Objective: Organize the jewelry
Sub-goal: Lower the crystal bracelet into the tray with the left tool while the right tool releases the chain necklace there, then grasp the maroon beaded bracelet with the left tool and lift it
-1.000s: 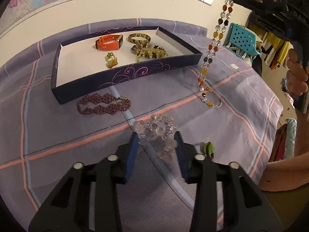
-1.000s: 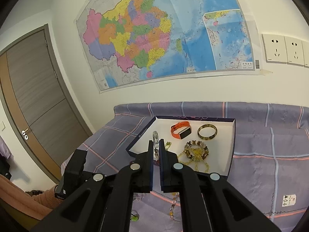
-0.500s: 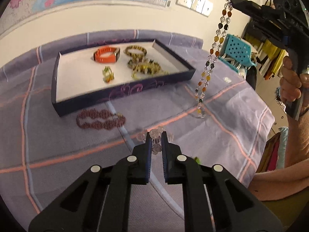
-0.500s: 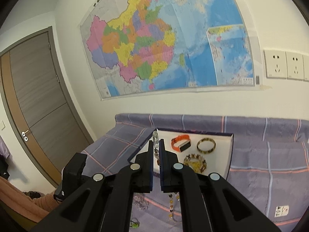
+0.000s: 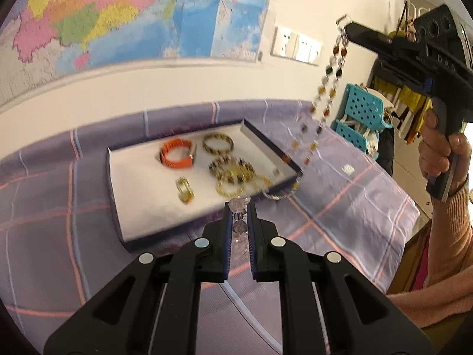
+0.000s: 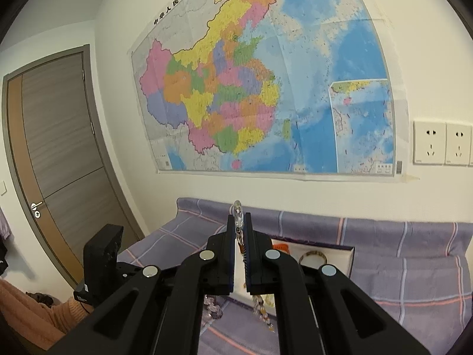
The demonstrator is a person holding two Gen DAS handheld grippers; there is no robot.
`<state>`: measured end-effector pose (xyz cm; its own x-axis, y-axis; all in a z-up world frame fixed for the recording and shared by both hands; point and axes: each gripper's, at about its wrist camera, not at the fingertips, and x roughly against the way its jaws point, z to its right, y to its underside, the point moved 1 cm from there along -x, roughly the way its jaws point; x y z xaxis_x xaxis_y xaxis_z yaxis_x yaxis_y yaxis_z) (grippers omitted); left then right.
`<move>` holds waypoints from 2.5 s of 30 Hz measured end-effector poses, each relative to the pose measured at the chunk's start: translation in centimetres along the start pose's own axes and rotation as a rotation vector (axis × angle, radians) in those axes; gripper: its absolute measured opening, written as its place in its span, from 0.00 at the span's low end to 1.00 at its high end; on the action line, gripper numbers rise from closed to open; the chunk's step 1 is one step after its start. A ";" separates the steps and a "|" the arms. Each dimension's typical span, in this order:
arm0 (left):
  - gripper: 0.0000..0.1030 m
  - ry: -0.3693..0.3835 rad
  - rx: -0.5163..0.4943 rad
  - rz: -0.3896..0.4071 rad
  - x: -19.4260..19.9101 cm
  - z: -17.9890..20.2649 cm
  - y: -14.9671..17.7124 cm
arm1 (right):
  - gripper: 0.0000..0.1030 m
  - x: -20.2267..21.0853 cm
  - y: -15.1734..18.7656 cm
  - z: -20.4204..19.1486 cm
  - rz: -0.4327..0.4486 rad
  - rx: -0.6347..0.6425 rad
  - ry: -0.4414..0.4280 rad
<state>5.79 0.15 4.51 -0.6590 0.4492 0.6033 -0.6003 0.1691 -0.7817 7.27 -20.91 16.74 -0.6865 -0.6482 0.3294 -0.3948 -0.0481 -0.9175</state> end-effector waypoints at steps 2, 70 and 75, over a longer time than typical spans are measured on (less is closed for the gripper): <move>0.10 -0.019 0.002 0.016 0.1 -0.5 -0.9 | 0.04 -0.5 -0.4 0.1 -0.001 -0.001 0.000; 0.41 -0.212 0.140 -0.078 -7.7 -7.4 -1.2 | 0.26 -15.4 10.6 9.9 -0.402 -0.214 0.111; 0.47 -0.201 0.138 -0.010 -4.3 -7.2 0.3 | 0.41 -13.4 11.0 8.4 -0.377 -0.192 0.088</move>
<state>11.67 4.57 0.58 -0.7212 0.2617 0.6413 -0.6547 0.0449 -0.7546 17.26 -19.17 0.35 -0.5185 -0.5451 0.6589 -0.7287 -0.1215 -0.6739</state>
